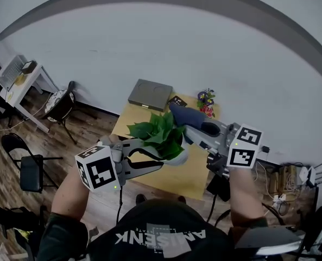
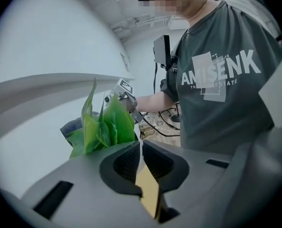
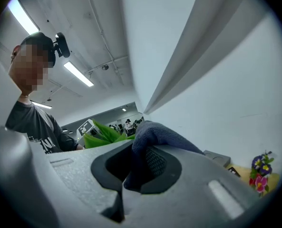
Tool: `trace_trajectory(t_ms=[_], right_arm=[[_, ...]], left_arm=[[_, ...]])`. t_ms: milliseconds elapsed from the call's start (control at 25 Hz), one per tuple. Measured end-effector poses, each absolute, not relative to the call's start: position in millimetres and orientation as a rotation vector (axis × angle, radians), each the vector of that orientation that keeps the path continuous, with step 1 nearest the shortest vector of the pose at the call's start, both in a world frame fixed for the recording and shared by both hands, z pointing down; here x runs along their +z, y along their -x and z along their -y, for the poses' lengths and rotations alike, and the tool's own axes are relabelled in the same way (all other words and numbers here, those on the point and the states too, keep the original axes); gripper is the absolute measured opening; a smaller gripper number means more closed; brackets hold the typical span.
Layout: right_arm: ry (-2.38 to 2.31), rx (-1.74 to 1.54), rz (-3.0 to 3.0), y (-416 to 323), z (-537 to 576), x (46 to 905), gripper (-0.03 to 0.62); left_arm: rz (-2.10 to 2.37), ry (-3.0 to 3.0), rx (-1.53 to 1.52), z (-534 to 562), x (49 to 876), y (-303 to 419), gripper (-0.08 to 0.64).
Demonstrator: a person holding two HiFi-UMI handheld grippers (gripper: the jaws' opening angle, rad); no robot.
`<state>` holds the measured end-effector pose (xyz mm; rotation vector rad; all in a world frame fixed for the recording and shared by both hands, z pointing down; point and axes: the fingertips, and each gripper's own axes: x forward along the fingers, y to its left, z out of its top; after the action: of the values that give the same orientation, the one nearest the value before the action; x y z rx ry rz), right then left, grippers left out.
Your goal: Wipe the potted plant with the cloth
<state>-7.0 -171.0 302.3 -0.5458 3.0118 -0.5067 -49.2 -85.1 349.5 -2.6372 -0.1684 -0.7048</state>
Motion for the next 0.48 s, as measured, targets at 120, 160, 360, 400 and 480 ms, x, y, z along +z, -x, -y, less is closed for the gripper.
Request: trace_trajectory(t_ms=[120,160,360,400,480], right_arm=[[0.510,-0.560,-3.004,7,176,308,0.028],[0.503,-0.582,-3.007,6,177,313,0.028],[0.500,-0.677,-3.027,2,182,339,0.028],[0.496,-0.694,-3.030,0,182,344,0.028],[0.465,-0.725,-3.037,-1,180,352,0.028]], left_arm=[[0.162,2.592,-0.744,88,352,50,0.020],[0.162,2.581,-0.756,88,353,51,0.020],[0.157,2.577,-0.741,92,349,51,0.021],[0.158,2.578,-0.737,92,347,51,0.021],[0.167,2.579,-0.737,91,345,51,0.021]])
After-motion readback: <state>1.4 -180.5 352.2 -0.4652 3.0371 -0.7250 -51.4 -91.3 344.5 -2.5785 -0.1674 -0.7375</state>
